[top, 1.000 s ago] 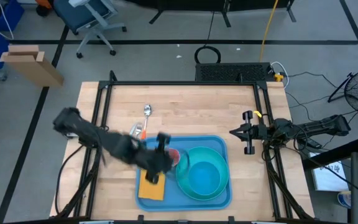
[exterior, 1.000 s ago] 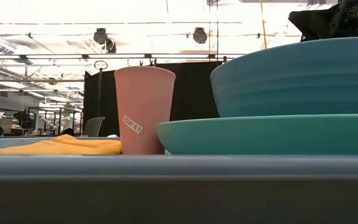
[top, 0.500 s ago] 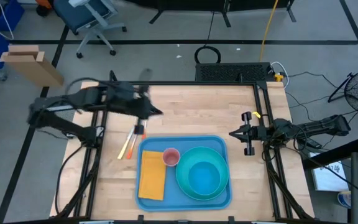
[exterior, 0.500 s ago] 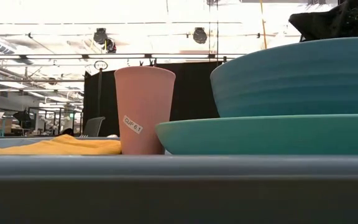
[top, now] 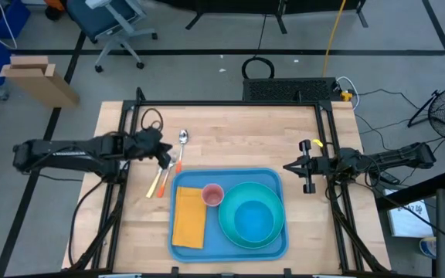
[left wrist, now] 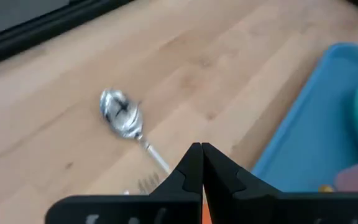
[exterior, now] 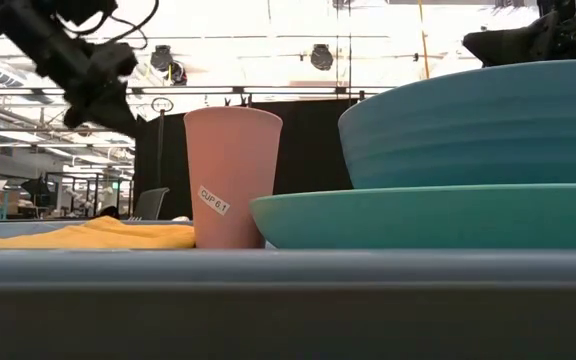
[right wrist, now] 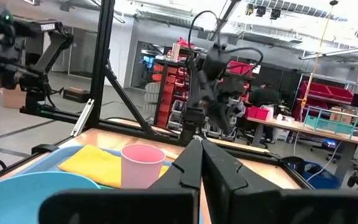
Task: Set up tray
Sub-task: Put the orange spoon on top of the yellow table napkin on the blue serving tray
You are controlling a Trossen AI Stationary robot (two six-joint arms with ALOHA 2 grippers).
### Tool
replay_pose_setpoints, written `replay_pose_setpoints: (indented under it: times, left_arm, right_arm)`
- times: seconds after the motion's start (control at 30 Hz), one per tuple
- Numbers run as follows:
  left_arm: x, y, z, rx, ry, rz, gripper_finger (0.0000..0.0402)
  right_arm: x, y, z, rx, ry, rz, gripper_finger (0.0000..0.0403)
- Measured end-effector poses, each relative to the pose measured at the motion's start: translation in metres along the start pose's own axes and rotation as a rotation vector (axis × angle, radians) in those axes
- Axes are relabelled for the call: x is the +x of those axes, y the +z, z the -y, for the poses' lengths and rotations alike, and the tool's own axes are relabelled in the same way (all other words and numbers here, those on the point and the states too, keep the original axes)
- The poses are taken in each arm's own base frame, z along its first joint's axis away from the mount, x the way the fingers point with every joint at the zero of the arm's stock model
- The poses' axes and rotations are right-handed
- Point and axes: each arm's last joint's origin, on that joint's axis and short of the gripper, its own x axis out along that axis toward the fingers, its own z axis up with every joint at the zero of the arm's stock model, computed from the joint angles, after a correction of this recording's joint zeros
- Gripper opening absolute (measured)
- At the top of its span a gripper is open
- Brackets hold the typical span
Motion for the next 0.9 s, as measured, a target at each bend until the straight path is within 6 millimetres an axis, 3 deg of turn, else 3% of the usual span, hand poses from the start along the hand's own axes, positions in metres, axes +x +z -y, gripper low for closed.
replay_pose_setpoints:
  times: [0.13, 0.27, 0.43, 0.7, 0.9]
  left_arm:
    - [0.006, -0.014, 0.000, -0.016, 0.024, 0.007, 0.0002]
    - [0.009, -0.012, 0.002, -0.098, 0.053, 0.016, 0.0004]
    - [0.022, 0.001, 0.004, -0.130, 0.136, -0.044, 0.0002]
    - [0.068, 0.022, 0.004, -0.172, 0.325, -0.351, 0.0011]
    - [0.095, 0.045, 0.022, -0.102, 0.258, -0.432, 0.0045]
  right_arm:
    - [0.000, 0.000, 0.000, 0.000, -0.001, 0.003, 0.0000]
    - [0.000, 0.001, 0.000, 0.001, -0.004, 0.014, 0.0000]
    - [0.000, 0.007, 0.002, 0.002, -0.018, 0.072, 0.0000]
    - [-0.001, 0.010, 0.002, -0.006, -0.025, 0.099, 0.0000]
    - [-0.001, 0.010, 0.002, -0.025, -0.026, 0.098, 0.0000]
